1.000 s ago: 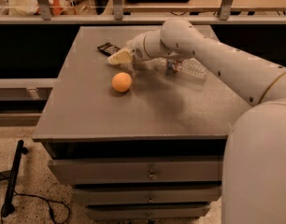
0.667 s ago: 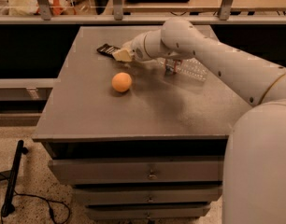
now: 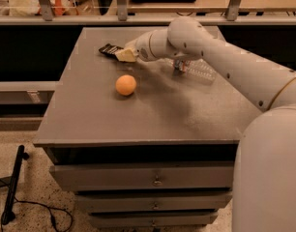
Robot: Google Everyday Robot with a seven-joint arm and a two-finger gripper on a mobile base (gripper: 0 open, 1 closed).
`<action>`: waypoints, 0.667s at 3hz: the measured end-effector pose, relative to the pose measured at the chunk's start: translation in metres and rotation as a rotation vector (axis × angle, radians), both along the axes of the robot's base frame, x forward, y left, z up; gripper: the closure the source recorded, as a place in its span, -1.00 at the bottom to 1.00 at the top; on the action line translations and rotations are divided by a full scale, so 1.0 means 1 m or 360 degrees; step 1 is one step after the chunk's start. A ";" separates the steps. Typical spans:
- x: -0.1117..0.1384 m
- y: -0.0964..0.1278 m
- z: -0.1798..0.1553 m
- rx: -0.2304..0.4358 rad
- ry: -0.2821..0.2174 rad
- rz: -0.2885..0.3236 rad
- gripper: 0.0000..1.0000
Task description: Pick rxbar chocolate
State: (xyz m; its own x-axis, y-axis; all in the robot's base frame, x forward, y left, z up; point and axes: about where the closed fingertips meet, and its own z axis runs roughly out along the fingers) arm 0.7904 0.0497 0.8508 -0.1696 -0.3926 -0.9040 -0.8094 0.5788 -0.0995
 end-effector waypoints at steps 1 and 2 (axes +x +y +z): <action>-0.003 0.006 0.024 0.0083 -0.0054 0.0070 1.00; -0.005 0.006 0.046 0.0145 -0.0085 0.0196 1.00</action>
Offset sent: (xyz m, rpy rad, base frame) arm -0.0229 -0.0006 0.0817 0.1234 -0.0520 0.2903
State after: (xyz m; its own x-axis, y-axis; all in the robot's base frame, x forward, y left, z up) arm 0.7850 0.0554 0.8965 -0.0758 -0.3237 -0.9431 -0.8698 0.4840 -0.0962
